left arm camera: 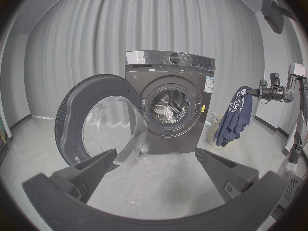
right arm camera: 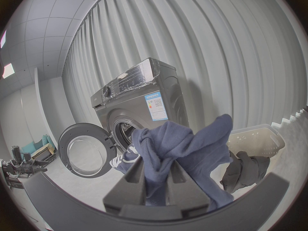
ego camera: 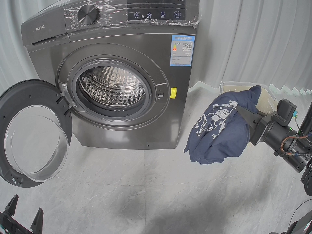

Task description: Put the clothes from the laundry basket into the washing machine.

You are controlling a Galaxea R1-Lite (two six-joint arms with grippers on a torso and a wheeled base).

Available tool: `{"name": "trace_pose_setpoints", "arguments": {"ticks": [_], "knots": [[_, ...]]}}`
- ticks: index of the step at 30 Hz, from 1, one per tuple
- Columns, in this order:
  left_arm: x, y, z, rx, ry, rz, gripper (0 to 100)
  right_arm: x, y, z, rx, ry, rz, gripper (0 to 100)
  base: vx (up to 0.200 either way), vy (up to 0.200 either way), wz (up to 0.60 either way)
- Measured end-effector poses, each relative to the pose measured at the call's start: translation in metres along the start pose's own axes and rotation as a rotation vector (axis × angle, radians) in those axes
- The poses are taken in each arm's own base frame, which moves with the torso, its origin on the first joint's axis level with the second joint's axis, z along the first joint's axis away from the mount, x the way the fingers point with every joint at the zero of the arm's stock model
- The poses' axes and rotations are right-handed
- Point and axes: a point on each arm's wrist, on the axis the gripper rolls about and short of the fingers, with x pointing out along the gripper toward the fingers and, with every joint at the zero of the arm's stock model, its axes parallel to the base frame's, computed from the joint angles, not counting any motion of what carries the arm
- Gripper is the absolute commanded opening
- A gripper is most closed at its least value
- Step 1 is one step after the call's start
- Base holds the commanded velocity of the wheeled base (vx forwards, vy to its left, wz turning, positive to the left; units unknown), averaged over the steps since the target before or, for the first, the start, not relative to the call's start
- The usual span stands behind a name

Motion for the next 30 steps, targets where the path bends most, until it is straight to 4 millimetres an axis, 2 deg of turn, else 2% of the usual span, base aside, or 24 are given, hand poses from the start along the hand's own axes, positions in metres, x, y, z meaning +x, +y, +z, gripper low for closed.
{"name": "trace_pose_setpoints", "arguments": {"ticks": [9, 24, 30], "knots": [[0.0, 0.0, 0.0, 0.001, 0.0, 0.0, 100, -0.0005, -0.0002, -0.0009, 0.0, 0.004, 0.0, 0, 0.0, 0.0, 0.0], [0.0, 0.0, 0.0, 0.0, 0.0, 0.0, 100, -0.0008, -0.0007, -0.0015, -0.001, 0.006, -0.004, 0, 0.0, 0.2, 0.0], [0.0, 0.0, 0.0, 0.0, 0.0, 0.0, 100, -0.0007, -0.0006, -0.0014, 0.0, 0.005, -0.002, 0, 0.0, 0.0, 0.0]]}}
